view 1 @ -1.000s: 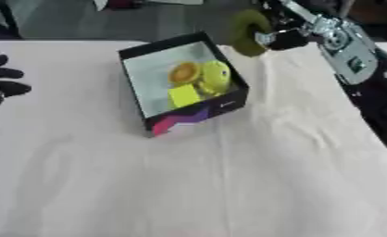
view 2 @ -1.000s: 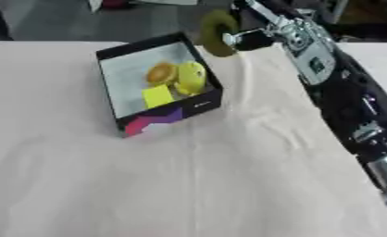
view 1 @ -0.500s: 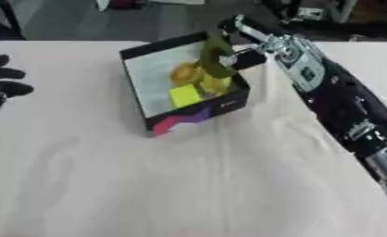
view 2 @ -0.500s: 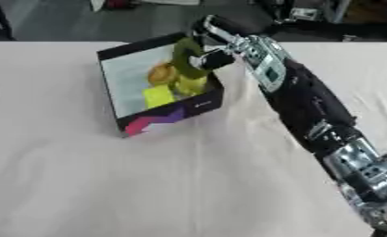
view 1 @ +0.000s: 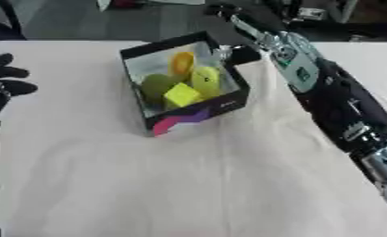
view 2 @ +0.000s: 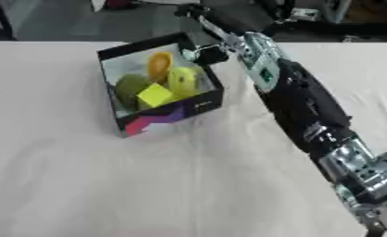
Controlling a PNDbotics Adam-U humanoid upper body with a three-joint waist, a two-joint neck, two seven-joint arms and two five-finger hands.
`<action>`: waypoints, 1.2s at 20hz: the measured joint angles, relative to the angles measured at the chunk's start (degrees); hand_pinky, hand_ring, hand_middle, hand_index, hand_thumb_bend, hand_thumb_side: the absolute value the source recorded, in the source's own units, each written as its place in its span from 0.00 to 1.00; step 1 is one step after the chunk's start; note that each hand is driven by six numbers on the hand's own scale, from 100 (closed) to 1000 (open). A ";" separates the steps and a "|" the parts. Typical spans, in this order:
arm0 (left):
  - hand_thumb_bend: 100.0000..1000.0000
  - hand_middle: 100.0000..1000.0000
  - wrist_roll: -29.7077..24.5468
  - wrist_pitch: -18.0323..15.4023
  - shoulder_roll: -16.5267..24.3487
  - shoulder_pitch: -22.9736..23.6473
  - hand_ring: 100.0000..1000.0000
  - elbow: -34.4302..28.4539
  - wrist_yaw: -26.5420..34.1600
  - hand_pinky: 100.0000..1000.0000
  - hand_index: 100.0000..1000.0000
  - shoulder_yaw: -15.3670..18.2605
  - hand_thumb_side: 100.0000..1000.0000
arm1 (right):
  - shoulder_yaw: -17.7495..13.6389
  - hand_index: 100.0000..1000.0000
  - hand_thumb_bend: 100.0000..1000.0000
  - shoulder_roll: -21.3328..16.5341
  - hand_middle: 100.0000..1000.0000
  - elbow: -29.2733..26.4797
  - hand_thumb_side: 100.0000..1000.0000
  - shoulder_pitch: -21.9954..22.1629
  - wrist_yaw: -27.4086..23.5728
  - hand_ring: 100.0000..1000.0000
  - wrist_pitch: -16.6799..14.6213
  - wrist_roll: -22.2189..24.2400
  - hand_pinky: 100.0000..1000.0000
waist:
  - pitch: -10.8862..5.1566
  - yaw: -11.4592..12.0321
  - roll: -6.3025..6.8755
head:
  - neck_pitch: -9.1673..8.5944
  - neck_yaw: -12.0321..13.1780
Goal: Pick up objects on the table and place them in the box.
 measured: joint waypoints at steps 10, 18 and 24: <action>0.00 0.58 1.50 0.45 2.61 2.08 0.55 0.05 -0.57 0.68 0.80 1.54 0.87 | -3.86 0.83 0.00 -5.80 0.77 -19.35 0.38 21.43 -12.94 0.83 -3.70 -5.03 0.80 | -0.47 -6.29 -1.73 | 0.00 8.56; 0.00 0.58 2.24 0.59 4.21 5.12 0.54 0.86 -0.61 0.67 0.80 1.94 0.88 | -14.50 0.74 0.00 1.52 0.65 -47.00 0.41 46.89 -29.19 0.76 2.32 -3.54 0.76 | -1.34 -10.45 -2.04 | 0.00 15.66; 0.00 0.57 2.94 0.83 4.32 6.26 0.54 2.04 -0.96 0.67 0.80 2.07 0.88 | -18.37 0.70 0.00 11.84 0.62 -49.65 0.45 54.65 -28.31 0.74 4.87 -2.69 0.74 | -1.34 -12.09 -2.04 | 0.00 17.24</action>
